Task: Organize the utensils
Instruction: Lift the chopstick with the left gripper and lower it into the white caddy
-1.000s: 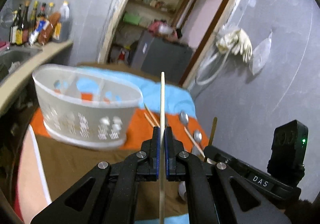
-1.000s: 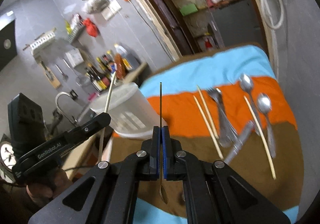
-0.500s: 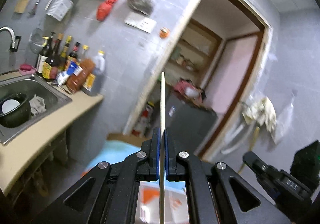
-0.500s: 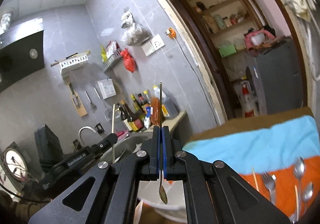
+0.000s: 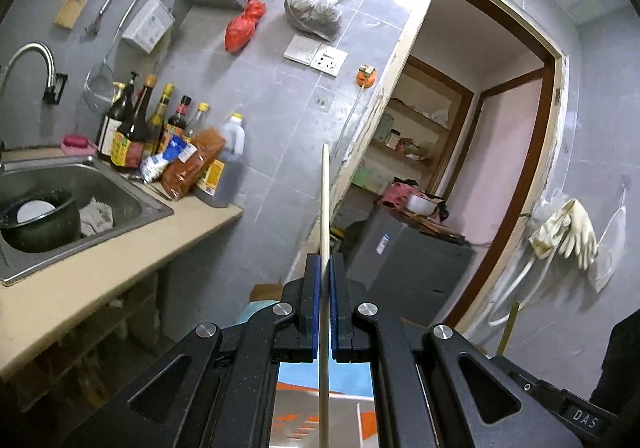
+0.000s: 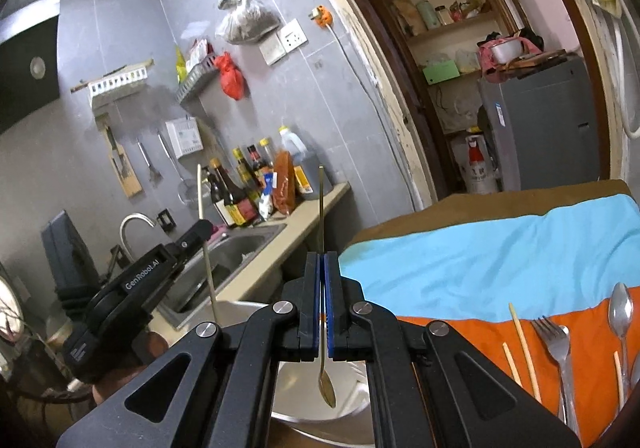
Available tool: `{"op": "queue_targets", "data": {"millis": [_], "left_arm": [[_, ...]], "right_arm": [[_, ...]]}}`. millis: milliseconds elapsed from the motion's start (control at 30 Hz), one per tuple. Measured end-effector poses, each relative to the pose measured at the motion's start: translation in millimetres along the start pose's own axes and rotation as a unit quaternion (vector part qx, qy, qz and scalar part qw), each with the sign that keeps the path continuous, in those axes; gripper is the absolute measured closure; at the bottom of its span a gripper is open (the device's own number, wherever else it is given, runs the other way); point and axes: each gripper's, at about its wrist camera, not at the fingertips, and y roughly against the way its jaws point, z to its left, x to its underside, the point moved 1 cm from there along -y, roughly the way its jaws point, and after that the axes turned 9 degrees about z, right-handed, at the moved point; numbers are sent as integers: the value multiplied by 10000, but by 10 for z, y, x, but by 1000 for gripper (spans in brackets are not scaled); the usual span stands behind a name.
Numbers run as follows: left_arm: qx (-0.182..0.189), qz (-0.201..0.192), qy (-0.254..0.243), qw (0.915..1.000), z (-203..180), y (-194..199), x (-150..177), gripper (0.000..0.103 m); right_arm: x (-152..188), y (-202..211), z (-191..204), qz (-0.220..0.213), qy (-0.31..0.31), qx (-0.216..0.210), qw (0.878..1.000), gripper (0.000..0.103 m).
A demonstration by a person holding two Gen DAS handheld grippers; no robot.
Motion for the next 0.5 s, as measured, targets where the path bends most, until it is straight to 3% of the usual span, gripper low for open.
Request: {"op": "queue_targets", "data": {"millis": [267,433,500], "left_arm": [[-125,321,-375,9987,-39,2,253,101],[-28,822,-448,9956,-18,46,337,99],[-11,925,-449,9947,-22,92,351,97]], "right_arm": [[129,-52,-14,227,72,114,9997,100],[177,31,-23,339,-8,89,9994,83],[173,82,-13,324,-7,87,9994,83]]}}
